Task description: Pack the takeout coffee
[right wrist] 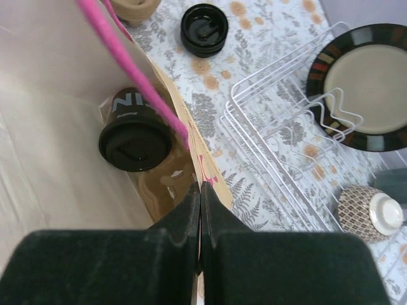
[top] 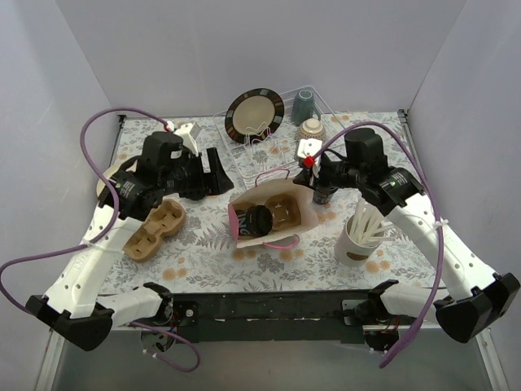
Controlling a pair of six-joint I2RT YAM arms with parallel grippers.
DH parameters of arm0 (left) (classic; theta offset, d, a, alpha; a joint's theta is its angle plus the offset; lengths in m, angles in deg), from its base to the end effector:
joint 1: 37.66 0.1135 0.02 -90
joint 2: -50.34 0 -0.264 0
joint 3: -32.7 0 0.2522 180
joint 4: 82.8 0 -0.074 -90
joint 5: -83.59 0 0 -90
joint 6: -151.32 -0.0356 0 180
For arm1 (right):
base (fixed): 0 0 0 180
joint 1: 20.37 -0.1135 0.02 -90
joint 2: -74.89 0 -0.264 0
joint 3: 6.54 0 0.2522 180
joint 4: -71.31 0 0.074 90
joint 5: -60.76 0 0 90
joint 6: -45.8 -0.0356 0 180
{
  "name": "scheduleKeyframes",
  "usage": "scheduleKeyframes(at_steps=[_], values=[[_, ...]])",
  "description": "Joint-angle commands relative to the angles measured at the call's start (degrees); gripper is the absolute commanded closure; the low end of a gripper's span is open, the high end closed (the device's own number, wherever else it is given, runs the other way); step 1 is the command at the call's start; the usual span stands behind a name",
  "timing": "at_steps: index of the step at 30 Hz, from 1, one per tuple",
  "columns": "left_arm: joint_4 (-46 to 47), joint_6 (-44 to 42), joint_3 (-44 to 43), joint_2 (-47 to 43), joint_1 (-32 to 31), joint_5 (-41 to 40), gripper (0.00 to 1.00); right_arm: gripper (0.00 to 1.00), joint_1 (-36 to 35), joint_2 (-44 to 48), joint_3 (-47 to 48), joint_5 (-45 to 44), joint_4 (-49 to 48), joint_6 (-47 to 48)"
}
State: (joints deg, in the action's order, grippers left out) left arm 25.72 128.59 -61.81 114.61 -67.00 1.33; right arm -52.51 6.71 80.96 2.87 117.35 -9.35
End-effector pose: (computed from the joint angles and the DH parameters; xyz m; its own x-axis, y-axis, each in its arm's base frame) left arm 0.1767 -0.1048 0.4063 -0.7513 -0.6261 -0.2087 -0.3083 0.6125 -0.7279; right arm 0.2041 0.1506 0.3952 0.1748 -0.4618 -0.8696 -0.9173 0.2446 -0.3143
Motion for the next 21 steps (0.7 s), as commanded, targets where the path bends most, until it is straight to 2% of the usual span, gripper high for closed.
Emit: scheduleKeyframes(at_steps=[1,3,8,12,15,21], values=[[0.6,0.6,-6.4,-2.3,0.1,1.6,0.26,0.99,-0.9,6.6,-5.1,-5.8,-14.7,-5.9],[1.7,-0.4,0.6,-5.1,-0.2,2.0,0.26,0.99,-1.0,7.0,-5.7,-8.8,-17.4,-7.9],[2.2,-1.0,6.6,-10.1,-0.4,2.9,0.26,0.99,-3.9,2.3,0.4,-16.3,-15.5,-8.4],[6.5,3.0,8.9,-12.3,-0.4,6.6,0.26,0.99,-6.3,1.6,0.7,-20.5,-17.4,-9.6],[6.1,2.7,8.4,-10.8,-0.5,4.6,0.26,0.99,-7.0,1.3,-0.3,-22.8,-18.6,-10.0],[7.9,2.6,10.9,-7.9,-1.7,2.7,0.27,0.99,-7.1,1.6,-2.7,-21.6,-19.7,-10.1]])
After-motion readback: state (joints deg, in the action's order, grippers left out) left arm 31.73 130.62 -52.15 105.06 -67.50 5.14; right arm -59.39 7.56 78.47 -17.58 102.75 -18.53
